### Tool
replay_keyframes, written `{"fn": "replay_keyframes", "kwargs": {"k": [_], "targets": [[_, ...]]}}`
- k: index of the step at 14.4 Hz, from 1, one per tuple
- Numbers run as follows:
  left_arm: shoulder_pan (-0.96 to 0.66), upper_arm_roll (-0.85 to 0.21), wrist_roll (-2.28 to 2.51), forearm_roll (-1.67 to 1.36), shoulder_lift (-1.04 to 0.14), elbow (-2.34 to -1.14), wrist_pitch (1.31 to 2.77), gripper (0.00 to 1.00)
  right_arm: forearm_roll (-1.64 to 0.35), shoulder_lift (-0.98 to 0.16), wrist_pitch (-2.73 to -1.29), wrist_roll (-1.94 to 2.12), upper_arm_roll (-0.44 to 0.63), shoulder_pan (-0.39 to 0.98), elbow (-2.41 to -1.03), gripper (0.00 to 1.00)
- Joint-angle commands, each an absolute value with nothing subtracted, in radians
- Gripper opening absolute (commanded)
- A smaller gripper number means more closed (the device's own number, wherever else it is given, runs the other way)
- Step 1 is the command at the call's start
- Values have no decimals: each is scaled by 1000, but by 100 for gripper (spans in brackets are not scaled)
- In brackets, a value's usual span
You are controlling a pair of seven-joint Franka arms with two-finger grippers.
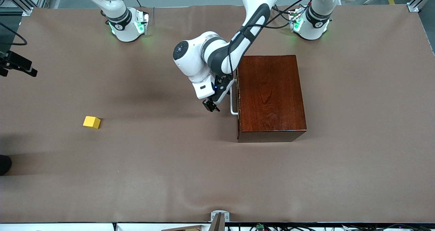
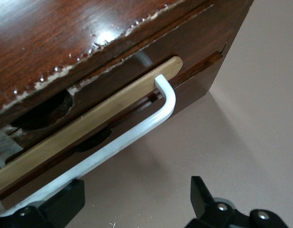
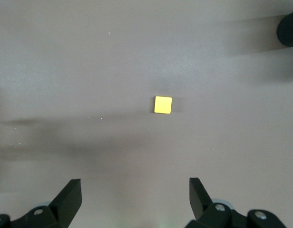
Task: Open drawer, take yellow block, close drawer
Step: 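Push the drawer shut with the left gripper while the right gripper withdraws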
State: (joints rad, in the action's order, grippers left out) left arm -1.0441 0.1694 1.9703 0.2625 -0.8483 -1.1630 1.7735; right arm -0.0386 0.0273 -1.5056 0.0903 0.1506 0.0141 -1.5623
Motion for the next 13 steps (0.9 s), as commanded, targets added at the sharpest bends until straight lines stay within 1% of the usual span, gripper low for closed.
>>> {"fn": "replay_keyframes", "kwargs": {"k": [1,4,7,9,13], "targets": [[-1049,186,1947,295,-825,-1189,1727,100,-17,72,-1512,103,149,17,-1602,100],[-1051,181,1947,288,-822,-1178,1741,100,15,75,-1516,101,138,25,-1597,100],[-1048,176,1922,285,-747,-1178,1741,100,5,72,-1520,101,133,25,-1595,100],[-1037,181,1873,279,-671,-1181,1741,100,3,69,-1522,101,133,25,-1594,100],[-954,178,1700,256,-510,-1195,1718,100,-2,69,-1519,100,133,25,-1595,100]]}}
